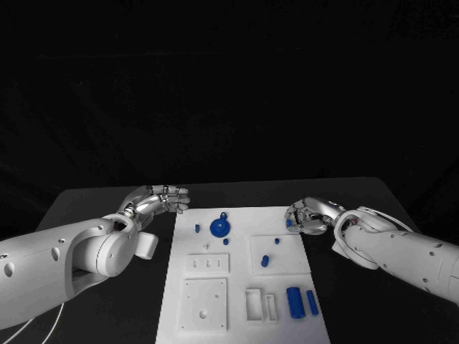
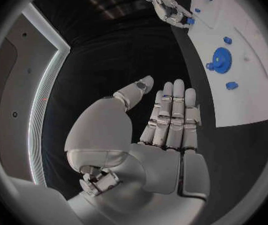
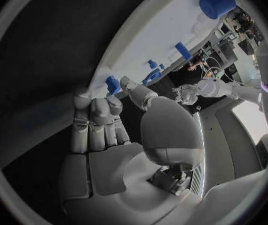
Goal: Assemble the parts on the task board
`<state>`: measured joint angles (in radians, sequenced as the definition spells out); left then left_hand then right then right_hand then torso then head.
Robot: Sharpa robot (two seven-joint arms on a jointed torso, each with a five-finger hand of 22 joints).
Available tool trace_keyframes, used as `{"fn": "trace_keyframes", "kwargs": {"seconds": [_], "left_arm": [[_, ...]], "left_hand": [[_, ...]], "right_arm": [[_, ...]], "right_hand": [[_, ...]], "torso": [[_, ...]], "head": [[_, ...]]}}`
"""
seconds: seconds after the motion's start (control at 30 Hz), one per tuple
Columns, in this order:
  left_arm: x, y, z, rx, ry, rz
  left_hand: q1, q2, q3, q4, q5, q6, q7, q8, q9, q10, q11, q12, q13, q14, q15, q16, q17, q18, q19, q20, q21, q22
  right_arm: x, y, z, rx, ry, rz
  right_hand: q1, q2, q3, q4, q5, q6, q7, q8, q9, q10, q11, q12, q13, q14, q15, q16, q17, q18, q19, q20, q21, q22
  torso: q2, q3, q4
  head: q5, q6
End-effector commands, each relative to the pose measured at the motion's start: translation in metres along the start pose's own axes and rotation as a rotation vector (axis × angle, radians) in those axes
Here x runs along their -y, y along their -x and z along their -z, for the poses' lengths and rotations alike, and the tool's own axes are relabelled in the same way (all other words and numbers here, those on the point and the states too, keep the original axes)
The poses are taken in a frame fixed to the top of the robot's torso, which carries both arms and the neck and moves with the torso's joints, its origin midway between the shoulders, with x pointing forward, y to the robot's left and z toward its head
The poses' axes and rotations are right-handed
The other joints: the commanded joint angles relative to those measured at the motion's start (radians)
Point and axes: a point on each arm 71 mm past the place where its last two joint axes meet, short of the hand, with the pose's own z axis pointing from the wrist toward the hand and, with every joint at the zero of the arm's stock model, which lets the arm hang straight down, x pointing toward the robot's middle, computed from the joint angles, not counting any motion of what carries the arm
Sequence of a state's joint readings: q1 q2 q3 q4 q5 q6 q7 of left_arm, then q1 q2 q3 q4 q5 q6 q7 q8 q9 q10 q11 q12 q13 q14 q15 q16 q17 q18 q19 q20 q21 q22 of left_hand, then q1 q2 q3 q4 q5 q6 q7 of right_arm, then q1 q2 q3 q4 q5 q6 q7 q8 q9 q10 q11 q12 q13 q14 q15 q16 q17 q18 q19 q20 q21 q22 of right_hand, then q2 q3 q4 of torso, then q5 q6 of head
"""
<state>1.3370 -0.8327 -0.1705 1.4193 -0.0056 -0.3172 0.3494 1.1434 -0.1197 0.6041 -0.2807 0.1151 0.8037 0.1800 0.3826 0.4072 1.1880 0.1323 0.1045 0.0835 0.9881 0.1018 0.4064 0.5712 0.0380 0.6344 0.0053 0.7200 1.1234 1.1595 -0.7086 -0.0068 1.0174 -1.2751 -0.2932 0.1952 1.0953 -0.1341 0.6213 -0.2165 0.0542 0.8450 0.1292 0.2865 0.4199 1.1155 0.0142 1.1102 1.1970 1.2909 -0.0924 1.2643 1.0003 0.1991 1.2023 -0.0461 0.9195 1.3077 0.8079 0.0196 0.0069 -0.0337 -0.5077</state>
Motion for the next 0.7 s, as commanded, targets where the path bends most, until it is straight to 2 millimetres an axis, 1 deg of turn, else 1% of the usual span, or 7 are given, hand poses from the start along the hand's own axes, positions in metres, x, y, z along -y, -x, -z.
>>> {"fn": "trace_keyframes", "kwargs": {"seconds": [0.03,0.2,0.4,0.53,0.7], "left_arm": [[0.0009,-0.0023,-0.0002,-0.013,-0.006,0.008],[0.0009,-0.002,-0.0002,-0.013,-0.006,0.008],[0.0009,-0.0021,-0.0001,-0.013,-0.005,0.008],[0.0008,-0.0022,-0.0002,-0.013,-0.005,0.008],[0.0008,-0.0021,-0.0002,-0.012,-0.005,0.008]], "left_hand": [[-0.002,-0.003,-0.006,-0.002,0.002,-0.005,0.001,-0.005,0.001,-0.007,-0.003,-0.005,-0.001,0.002,0.001,-0.006,0.001,0.019,-0.008,-0.002,0.005,-0.002],[-0.003,-0.003,-0.006,-0.002,0.002,-0.007,0.002,-0.006,0.001,-0.007,-0.002,-0.006,-0.001,0.002,0.001,-0.007,0.001,0.019,-0.009,-0.002,0.005,-0.002],[-0.003,-0.004,-0.006,-0.002,0.002,-0.008,0.002,-0.007,0.001,-0.008,-0.002,-0.007,-0.001,0.002,0.001,-0.007,0.001,0.019,-0.009,-0.001,0.005,-0.002],[-0.003,-0.003,-0.006,-0.002,0.002,-0.008,0.003,-0.007,0.001,-0.008,-0.002,-0.007,-0.001,0.002,0.001,-0.007,0.002,0.019,-0.009,-0.001,0.006,-0.002],[-0.003,-0.003,-0.006,-0.002,0.002,-0.009,0.003,-0.008,0.001,-0.008,-0.002,-0.007,-0.001,0.002,0.001,-0.007,0.002,0.019,-0.009,-0.001,0.006,-0.003]], "right_arm": [[-0.0004,-0.0023,0.0,-0.021,0.001,0.003],[0.0009,-0.0028,0.0,-0.02,-0.003,0.009],[0.0011,-0.006,-0.0002,-0.023,-0.005,0.008],[0.0005,-0.007,-0.0005,-0.026,-0.005,0.006],[0.0002,-0.0072,-0.0007,-0.026,-0.005,0.006]], "right_hand": [[-0.001,-0.005,0.005,-0.001,-0.005,0.007,0.001,0.003,0.002,-0.003,0.003,0.002,-0.001,0.002,-0.001,-0.002,0.002,0.063,-0.001,-0.008,0.003,0.018],[-0.001,-0.012,0.003,-0.01,-0.003,0.008,0.003,0.005,0.002,-0.003,0.004,0.004,-0.001,0.003,0.001,-0.001,0.003,0.063,0.0,-0.009,0.005,0.018],[0.0,-0.013,0.002,-0.016,-0.002,0.007,0.003,0.004,0.002,-0.002,0.004,0.004,-0.001,0.003,0.001,-0.001,0.003,0.063,0.001,-0.01,0.006,0.018],[0.002,-0.008,0.005,-0.02,-0.003,0.008,0.003,0.005,0.002,-0.002,0.005,0.004,-0.001,0.003,0.001,-0.001,0.004,0.063,0.001,-0.01,0.006,0.018],[0.002,0.0,0.01,-0.02,-0.004,0.013,0.003,0.007,0.003,-0.001,0.005,0.005,-0.001,0.003,0.001,-0.001,0.005,0.063,0.001,-0.01,0.007,0.017]], "torso": [[0.0,-0.0003,-0.0002],[0.0,-0.0002,0.0004],[0.0,0.0,-0.0006],[0.0,0.0004,0.0001],[0.0,-0.0001,0.0005]], "head": [[-0.001,-0.001],[-0.001,-0.002],[0.001,-0.004],[0.001,-0.004],[0.0,-0.004]]}}
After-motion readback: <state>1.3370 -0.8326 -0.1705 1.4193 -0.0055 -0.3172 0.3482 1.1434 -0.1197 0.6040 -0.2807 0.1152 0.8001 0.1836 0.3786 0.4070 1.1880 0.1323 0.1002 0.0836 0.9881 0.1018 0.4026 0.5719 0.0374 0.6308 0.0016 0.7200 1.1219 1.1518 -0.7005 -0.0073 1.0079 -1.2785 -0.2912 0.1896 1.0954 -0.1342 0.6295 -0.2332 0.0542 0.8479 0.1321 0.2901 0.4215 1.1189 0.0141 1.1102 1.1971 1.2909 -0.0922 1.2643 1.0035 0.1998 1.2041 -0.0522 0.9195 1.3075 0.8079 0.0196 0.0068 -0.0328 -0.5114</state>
